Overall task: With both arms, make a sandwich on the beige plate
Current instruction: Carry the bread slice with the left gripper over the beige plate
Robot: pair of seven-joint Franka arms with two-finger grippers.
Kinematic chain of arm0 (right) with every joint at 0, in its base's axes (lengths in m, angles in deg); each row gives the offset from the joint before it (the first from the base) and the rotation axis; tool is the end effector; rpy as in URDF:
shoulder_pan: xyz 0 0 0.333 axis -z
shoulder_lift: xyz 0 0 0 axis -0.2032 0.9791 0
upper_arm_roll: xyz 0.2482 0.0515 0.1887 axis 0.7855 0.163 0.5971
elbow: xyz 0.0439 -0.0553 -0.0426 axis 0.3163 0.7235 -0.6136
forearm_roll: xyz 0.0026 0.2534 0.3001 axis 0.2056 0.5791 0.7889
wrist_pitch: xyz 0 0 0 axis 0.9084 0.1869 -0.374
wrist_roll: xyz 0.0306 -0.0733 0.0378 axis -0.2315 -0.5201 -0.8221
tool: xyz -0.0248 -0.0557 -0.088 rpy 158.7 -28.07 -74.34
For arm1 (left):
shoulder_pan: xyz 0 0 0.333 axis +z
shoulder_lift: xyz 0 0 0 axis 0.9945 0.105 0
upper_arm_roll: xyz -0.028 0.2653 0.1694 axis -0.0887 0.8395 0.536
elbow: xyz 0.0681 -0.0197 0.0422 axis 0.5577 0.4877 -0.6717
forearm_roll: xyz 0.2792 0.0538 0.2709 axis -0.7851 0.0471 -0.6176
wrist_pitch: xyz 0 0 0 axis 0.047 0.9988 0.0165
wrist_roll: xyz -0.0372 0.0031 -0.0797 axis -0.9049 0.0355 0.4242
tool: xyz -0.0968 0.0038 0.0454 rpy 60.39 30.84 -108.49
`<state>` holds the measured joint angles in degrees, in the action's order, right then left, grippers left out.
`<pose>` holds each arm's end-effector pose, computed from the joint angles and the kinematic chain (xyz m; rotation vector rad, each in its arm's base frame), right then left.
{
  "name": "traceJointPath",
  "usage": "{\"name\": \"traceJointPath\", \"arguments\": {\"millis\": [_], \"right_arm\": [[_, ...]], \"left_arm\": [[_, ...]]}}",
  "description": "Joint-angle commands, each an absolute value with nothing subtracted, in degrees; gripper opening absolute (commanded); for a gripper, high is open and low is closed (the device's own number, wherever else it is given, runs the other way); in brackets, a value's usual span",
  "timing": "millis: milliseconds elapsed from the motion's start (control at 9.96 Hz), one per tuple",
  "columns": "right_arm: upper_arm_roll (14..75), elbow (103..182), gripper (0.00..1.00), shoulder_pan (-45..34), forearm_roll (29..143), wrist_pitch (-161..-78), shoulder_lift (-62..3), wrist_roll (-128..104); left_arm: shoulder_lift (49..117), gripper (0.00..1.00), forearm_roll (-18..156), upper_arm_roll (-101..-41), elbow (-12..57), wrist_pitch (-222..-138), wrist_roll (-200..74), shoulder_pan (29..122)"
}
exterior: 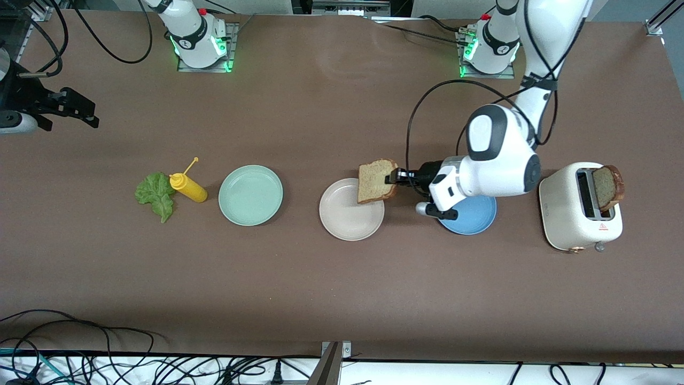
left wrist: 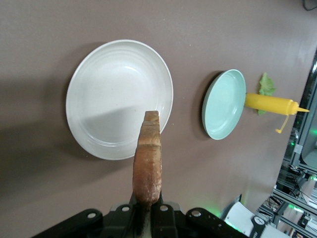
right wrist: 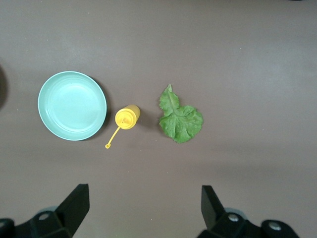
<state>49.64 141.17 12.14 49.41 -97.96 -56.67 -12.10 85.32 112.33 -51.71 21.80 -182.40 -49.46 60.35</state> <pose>0.5399 -0.0063 0.5976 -3.1363 -0.1264 0.0178 0.5953 -0.2927 0.3089 2.3972 0.0042 -0.2778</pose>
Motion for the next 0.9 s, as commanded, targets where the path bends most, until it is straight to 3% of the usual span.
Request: {"name": "traceJointPath", "arguments": {"millis": [0,301,803], "right_arm": [[49.64,140.84,1.0,12.16,49.04,-97.32,-56.86,-10.68],[49.55,140.75,1.0,12.16,49.3,-97.32,-56.77,-10.59],[49.55,140.67,1.0,12.25,49.39,-97.41,-56.5,-10.59]], "left_arm": [[88.16,0.0,116.18,-50.95,20.47,-188.65,-51.81,56.65],[90.54,0.0,122.68,-50.95,20.47,-197.16,-51.82,52.79],[92.39,0.0,123.49,-50.95,20.29,-200.79,-51.9,51.19]]}}
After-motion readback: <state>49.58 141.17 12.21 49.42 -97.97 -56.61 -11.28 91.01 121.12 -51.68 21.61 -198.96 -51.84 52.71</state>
